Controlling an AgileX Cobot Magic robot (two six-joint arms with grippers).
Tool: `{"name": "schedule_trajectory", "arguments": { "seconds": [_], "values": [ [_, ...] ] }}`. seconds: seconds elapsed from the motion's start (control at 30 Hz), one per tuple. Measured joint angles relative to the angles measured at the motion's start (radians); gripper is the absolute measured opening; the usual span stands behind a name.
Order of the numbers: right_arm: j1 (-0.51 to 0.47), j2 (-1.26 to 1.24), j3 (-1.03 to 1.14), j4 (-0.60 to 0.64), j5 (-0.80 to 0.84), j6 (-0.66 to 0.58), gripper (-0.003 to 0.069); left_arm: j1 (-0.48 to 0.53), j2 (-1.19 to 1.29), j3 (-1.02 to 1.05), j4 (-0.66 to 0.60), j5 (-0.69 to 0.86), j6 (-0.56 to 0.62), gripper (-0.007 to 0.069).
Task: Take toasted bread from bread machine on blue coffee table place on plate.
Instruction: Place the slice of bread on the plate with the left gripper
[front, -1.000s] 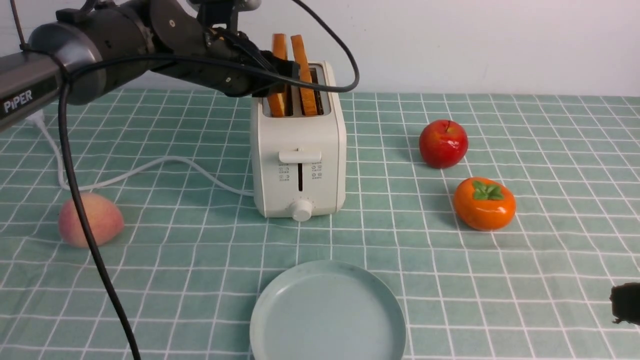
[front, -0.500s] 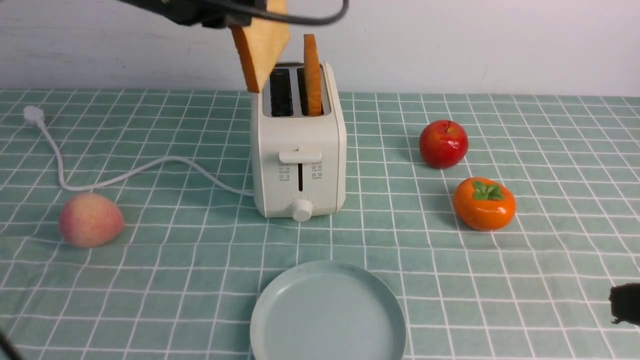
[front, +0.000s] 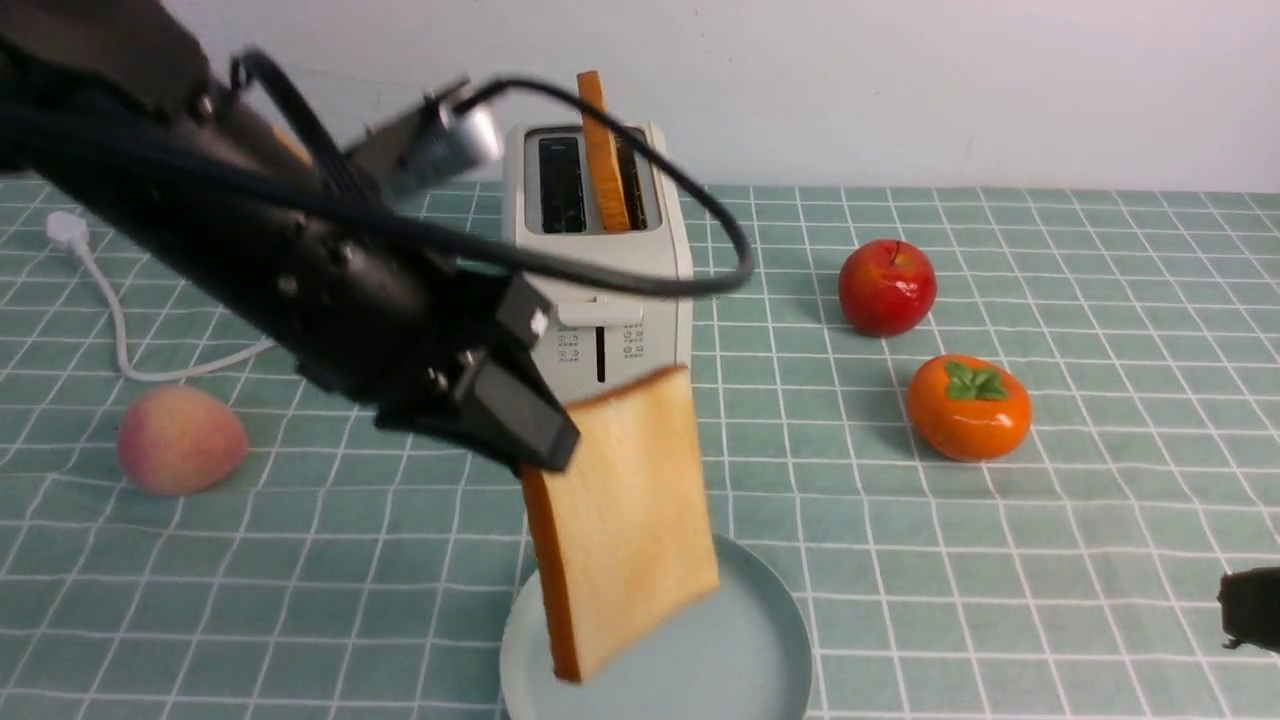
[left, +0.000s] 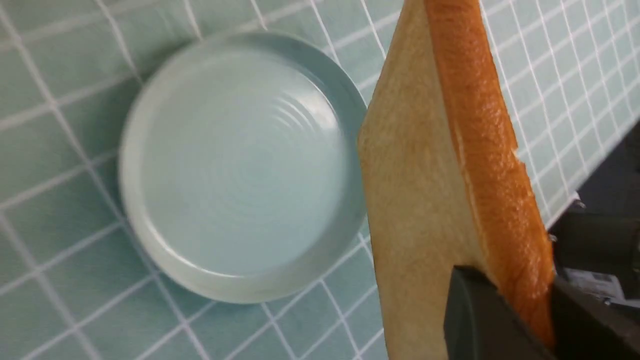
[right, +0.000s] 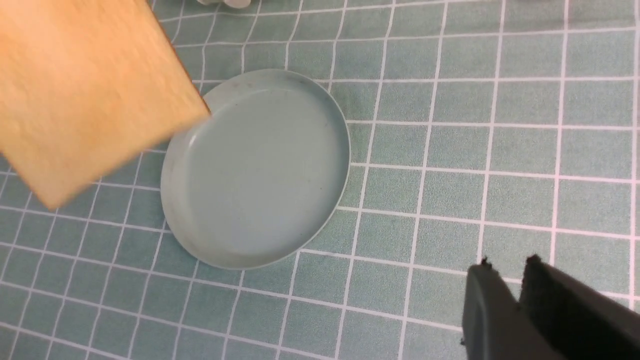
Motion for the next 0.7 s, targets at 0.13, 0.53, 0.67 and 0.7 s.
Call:
{"name": "schedule_trajectory", "arguments": {
  "seconds": [0.13,0.53,0.67,0.7],
  "values": [
    [0.0,0.0,0.0,0.003,0.0,0.0,0.011,0.0,0.058,0.178,-0.193,-0.123,0.157,0.0077],
    [0.0,0.0,0.0,0.003,0.0,0.0,0.012,0.0,0.25,0.221,-0.243,-0.253,0.255,0.0179],
    [0.0,0.0,0.0,0.003,0.0,0.0,0.0125,0.0,0.247,0.203,-0.147,-0.239,0.233,0.0314],
    [0.0,0.0,0.0,0.003,0.0,0.0,0.0126,0.0,0.246,0.202,-0.139,-0.238,0.231,0.032]
  ]
}}
